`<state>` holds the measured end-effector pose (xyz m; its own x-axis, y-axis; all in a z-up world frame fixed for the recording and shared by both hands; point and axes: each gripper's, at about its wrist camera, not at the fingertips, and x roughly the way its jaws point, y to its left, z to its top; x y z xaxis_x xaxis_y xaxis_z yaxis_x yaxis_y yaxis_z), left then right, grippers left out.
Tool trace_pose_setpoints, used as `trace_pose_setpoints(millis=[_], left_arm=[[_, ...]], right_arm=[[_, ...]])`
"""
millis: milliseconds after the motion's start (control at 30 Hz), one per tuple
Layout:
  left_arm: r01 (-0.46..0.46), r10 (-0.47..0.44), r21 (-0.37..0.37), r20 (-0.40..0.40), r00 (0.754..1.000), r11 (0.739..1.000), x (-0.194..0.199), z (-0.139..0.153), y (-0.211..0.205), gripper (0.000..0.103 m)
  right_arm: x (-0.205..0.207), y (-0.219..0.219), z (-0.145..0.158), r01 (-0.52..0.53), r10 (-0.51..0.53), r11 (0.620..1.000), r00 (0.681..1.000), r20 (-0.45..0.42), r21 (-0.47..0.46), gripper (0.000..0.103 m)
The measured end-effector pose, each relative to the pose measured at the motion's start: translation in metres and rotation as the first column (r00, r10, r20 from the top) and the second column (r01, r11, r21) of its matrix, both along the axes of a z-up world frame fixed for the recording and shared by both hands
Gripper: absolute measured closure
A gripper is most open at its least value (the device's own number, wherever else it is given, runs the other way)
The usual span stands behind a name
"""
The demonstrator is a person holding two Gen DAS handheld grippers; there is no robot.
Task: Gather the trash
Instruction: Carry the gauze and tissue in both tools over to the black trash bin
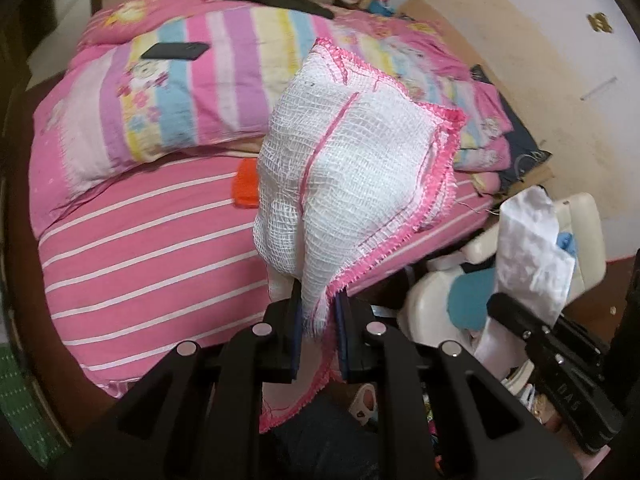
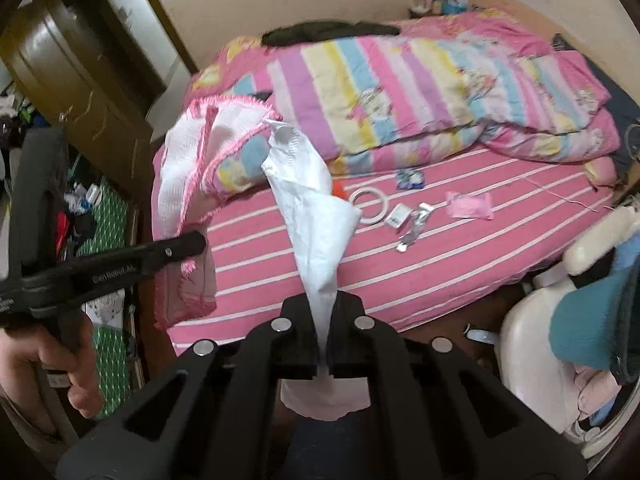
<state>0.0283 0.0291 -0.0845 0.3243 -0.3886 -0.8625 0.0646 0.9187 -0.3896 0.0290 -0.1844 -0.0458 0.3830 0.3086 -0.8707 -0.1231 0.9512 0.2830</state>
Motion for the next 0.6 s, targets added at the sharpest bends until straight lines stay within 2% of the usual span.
trace_pose_setpoints(millis=[233, 367, 600], left_arm=[[0.084, -0.084, 0.003, 0.033, 0.996, 0.996, -0.005, 0.017, -0.058, 0.09], [0.12, -0.12, 0.008, 0.038, 0.992, 0.993, -0.004, 0.021, -0.096, 0.09], [0.169, -0.169, 0.007, 0.045, 0.985, 0.986, 0.002, 0.027, -0.186, 0.09]], right_arm=[[-0.016, -0.06, 0.003, 0.094, -0.094, 0.995, 0.995, 0.019, 0.017, 0.1], [-0.023, -0.109, 0.002, 0.143, -0.144, 0.989, 0.989, 0.02, 0.032, 0.1], [-0.024, -0.198, -0.003, 0.186, -0.186, 0.982, 0.982, 0.019, 0.031, 0.1]])
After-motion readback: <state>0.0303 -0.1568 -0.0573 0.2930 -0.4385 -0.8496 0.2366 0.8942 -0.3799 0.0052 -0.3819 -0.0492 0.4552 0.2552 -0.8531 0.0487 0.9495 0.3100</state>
